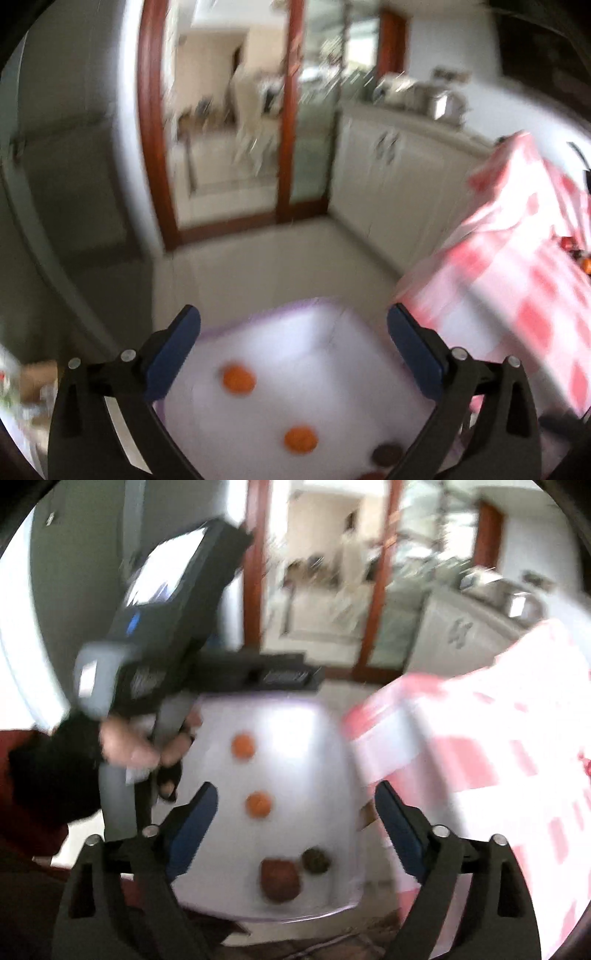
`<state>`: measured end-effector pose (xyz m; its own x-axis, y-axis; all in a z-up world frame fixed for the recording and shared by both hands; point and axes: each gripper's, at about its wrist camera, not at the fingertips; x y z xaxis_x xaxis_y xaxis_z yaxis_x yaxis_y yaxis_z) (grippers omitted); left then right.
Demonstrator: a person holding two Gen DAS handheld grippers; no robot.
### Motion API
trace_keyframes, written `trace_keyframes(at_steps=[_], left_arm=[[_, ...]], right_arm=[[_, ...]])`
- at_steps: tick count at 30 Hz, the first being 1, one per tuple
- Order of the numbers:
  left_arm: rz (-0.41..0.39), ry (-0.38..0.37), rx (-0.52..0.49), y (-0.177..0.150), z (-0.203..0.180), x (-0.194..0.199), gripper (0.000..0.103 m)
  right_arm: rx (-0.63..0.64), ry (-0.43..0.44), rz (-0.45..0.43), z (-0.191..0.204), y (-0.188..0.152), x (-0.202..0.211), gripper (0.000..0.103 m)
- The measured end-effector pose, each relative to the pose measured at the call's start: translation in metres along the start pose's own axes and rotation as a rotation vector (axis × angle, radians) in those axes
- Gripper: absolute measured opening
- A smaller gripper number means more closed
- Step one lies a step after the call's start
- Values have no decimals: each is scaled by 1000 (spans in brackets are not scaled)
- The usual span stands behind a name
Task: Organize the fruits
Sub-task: 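Open the left gripper dropping the orange while the right releases the apple, then move both tools back over the fruit cluster on the table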
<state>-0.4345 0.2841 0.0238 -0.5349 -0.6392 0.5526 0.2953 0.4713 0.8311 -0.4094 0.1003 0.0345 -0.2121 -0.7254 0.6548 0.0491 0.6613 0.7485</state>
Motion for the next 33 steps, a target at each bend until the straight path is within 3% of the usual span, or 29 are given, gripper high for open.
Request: trace_keyframes(at_steps=[2,6,9,13,17,21,29,33], left_arm=[[-75,-67,-83,14,-32,20,102],[-106,-212,-200,30,-100,37,102],[-96,-337,-228,40,-153,39,101],[-26,-474,-285,39,-229,30,101],[66,-542,-398,22,-314,6,101],[160,-601,-496,1,-401,-21,101],[283,-656,-468,-4,-490,-53,101],[323,-686,-427,0,-500,-66,101]], right_arm=[[-44,-101,-74,-22,6,24,87],[-149,-300,-172,-68,-2,61,87],[-280,-435,-202,-115,-21,86,88],[-503,-545,-206,-181,-59,116,88],[-704,-659,-207,-243,-100,148,88],[-866,-720,-189,-298,-137,163,88],[-1073,-824,-147,-385,-185,179,88],[-1137,-841,-134,-423,-201,179,88]])
Point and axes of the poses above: each gripper's, at about its wrist camera, not at the fingertips, and x roughly against the way its jaws point, z to its left, y to its top, and after that the axes turned 1 degree about x, right-handed
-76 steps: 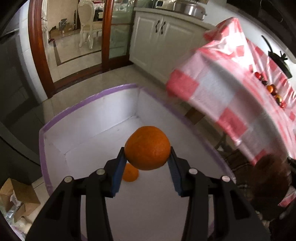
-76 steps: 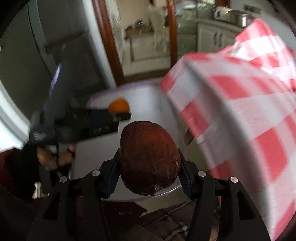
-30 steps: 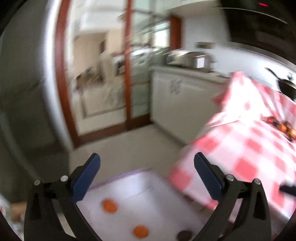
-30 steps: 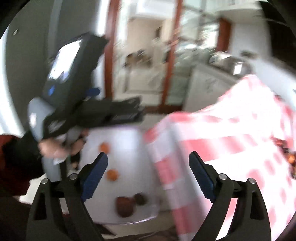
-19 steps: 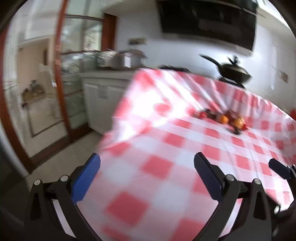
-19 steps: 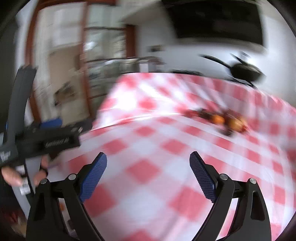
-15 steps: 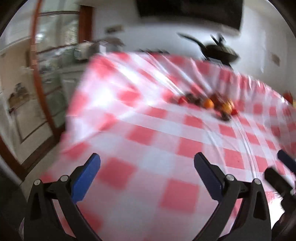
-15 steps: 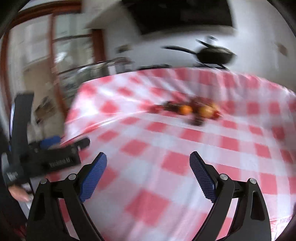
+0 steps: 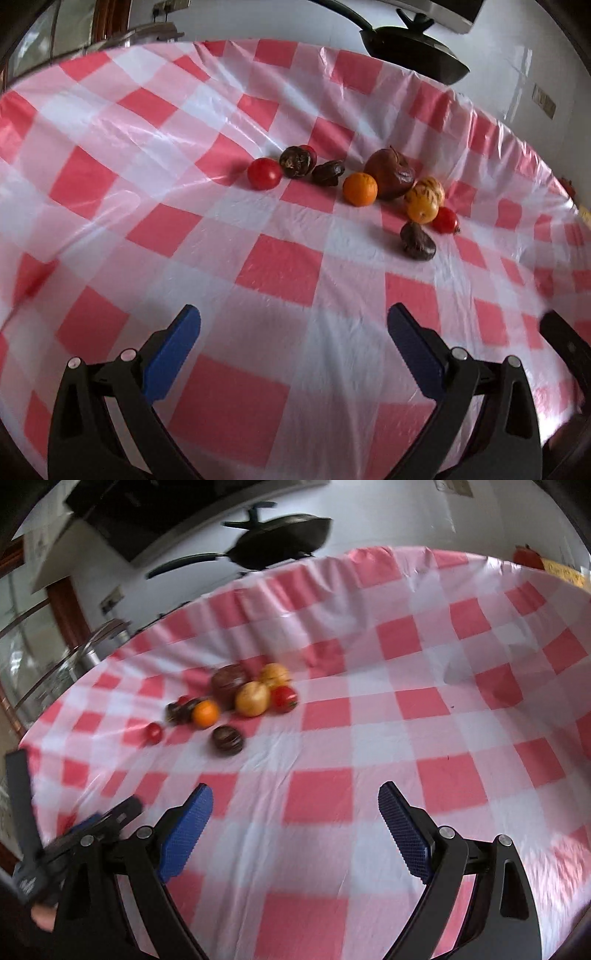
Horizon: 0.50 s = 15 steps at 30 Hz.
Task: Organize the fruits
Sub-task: 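Move both tools back over the fruit cluster on the table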
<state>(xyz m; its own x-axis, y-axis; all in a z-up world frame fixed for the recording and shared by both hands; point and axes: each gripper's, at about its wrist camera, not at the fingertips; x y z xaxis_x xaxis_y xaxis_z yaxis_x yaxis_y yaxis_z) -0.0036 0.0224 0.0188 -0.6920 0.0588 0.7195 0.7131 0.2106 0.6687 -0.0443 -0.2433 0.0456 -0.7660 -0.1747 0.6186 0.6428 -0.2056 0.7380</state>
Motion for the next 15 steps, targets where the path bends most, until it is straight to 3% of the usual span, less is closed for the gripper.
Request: trace_keyframes(at_steps=[5,9,13,15], left_arm=[[52,12,69,1,11,-13,101],[76,54,28,1,5,-16,101],[137,181,-99,0,-16,-29,102],[137,173,-90,1,-14,-28,102]], right_arm=[[-31,-21,28,-14,30,-43,88],[43,-40,63,-10,43,-75,88],[170,-102,124,4,60,-107,84],[227,-104,145,12,67,-123,80]])
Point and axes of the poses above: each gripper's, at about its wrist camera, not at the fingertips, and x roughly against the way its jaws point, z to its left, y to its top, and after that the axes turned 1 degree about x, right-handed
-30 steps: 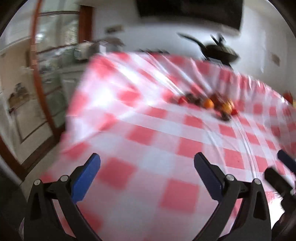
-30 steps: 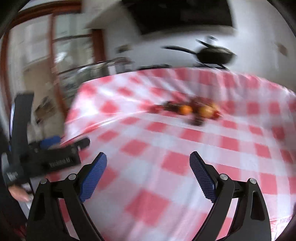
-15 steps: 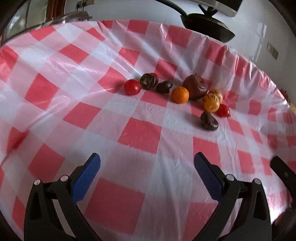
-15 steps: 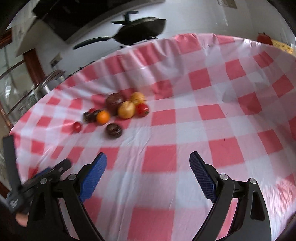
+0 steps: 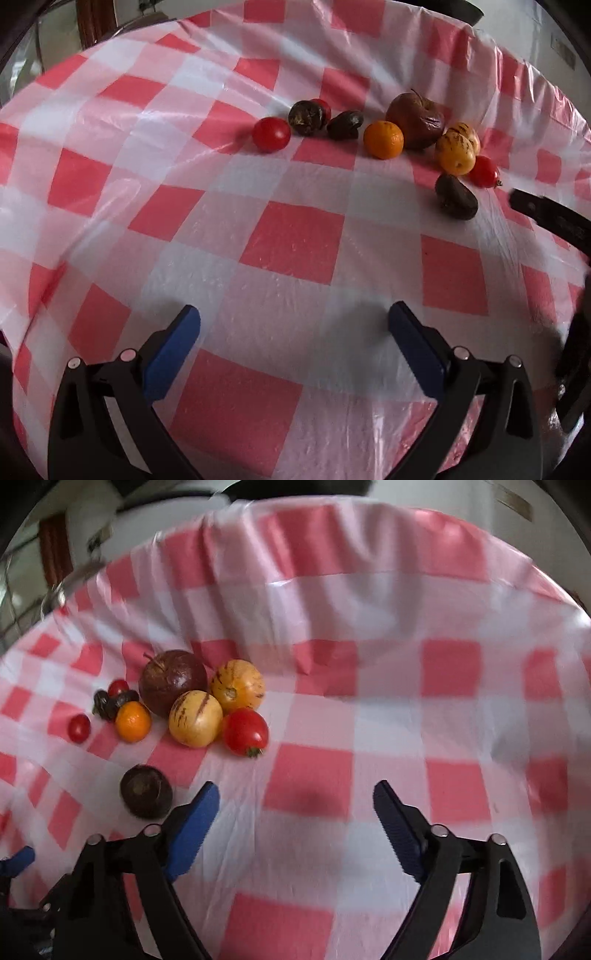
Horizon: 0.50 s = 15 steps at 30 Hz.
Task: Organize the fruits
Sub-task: 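Move both tools back over the fruit cluster on the table, then grasp the red tomato with the right gripper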
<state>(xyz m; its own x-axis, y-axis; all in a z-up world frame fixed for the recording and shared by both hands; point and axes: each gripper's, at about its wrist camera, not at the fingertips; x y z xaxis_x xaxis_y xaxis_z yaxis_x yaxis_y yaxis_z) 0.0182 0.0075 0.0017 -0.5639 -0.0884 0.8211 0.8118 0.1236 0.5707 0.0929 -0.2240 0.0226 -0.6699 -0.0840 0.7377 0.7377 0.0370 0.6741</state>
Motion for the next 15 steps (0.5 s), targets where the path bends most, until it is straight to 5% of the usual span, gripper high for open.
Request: trace_keyframes(at_steps=[7,12,13,15], left_arm=[[-1,1,-1,0,3,0,102],[0,2,-2,-1,2,0,102],[0,3,-2,-1,2,0,102],[0,3,-2,-1,2,0,102]], right_arm=[[136,6,63,29,30,-42,69],[111,47,84,26,37,-53,47],[107,55,85,25,35,-49,35],[50,81,86,16,26,-35,35]])
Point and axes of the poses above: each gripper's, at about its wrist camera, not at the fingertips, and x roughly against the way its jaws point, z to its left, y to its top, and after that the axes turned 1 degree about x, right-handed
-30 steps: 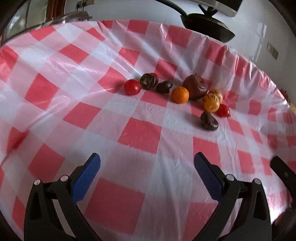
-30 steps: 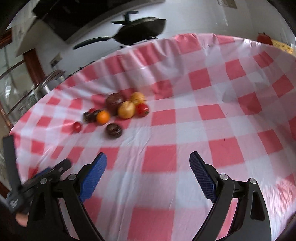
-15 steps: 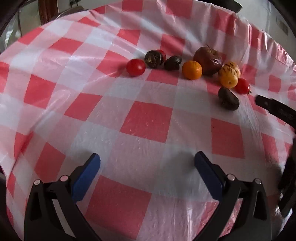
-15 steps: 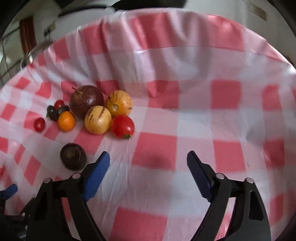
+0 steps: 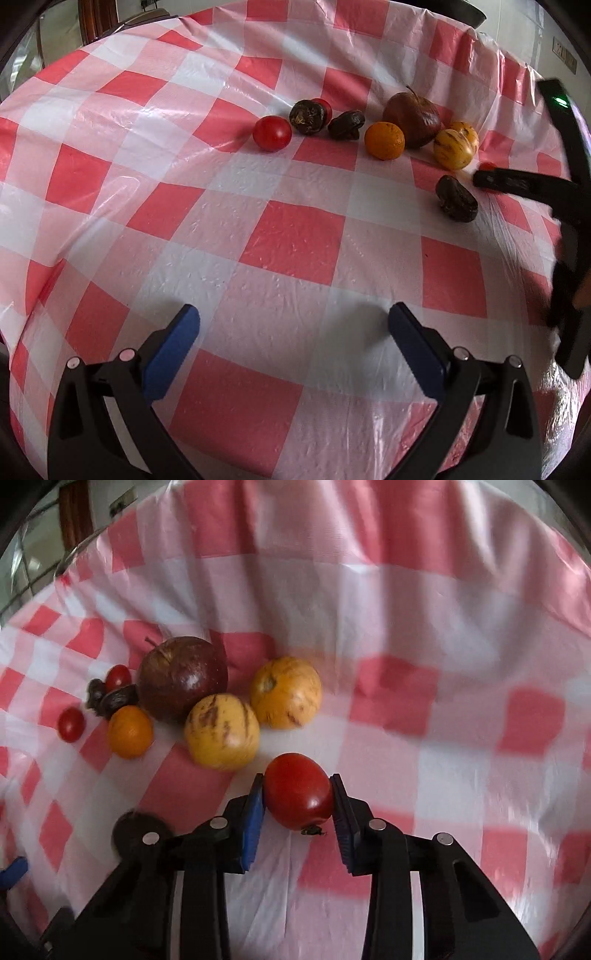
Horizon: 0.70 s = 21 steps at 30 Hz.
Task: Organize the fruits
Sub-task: 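Grasp the red tomato with the right gripper, then grasp a dark round fruit with the left gripper while the right holds the tomato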
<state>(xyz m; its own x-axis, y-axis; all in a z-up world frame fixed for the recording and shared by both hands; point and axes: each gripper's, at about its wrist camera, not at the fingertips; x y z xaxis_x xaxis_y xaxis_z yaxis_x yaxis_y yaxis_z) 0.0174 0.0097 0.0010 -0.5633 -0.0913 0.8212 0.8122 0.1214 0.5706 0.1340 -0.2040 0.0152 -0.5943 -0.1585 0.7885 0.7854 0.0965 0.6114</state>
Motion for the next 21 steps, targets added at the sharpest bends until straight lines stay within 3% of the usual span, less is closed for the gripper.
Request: trace_keyframes(at_steps=[5,9,14,19,21], left_arm=[[1,0,-1,1,0,0,102],[2,1,-1,2,0,-1,102],[2,2,-2,0,0,-2,102],[22,15,24,1,-2,-3,101],[9,-49,50,5,-6,-1,101]], right_arm=[[-146,62,-69,-17,-47,47,35],[-242,49,-110,-35,-79,69,35],[-337,73,-145,-49,-92,79,35],[-387,124,-120,-55,-89,66,35],[-395,128,-125,-56,-89,67,35]])
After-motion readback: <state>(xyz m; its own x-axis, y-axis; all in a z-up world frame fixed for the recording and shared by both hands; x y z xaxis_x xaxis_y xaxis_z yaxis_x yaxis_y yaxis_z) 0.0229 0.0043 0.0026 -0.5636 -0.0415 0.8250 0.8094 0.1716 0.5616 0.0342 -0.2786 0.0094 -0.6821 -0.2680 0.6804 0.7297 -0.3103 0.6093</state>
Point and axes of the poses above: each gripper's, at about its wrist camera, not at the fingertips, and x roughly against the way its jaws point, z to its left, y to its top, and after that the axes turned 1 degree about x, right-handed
